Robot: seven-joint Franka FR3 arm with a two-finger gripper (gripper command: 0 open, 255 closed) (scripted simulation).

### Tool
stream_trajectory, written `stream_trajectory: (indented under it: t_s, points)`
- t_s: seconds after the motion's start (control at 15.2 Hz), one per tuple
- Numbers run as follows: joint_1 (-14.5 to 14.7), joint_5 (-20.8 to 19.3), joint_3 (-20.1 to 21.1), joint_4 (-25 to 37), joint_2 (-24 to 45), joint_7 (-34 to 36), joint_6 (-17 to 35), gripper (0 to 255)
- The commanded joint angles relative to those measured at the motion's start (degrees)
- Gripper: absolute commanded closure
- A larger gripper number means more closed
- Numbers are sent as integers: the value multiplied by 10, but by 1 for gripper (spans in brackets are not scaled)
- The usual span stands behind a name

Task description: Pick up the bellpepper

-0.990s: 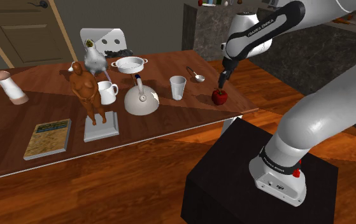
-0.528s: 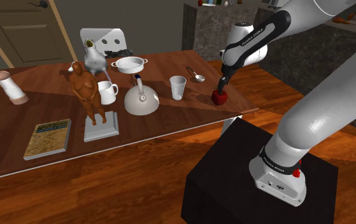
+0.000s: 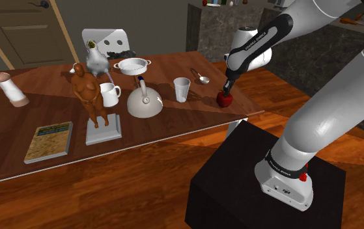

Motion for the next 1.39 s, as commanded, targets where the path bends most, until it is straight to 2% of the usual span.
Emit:
stream_trajectory:
  t_s: [0.0,0.26,1.32]
  points:
    - [0,0,0,0,0,0,0,255]
    - [0,0,0,-1,0,0,0,255]
    - [-5,-8,18,46,-100,4,-145,255]
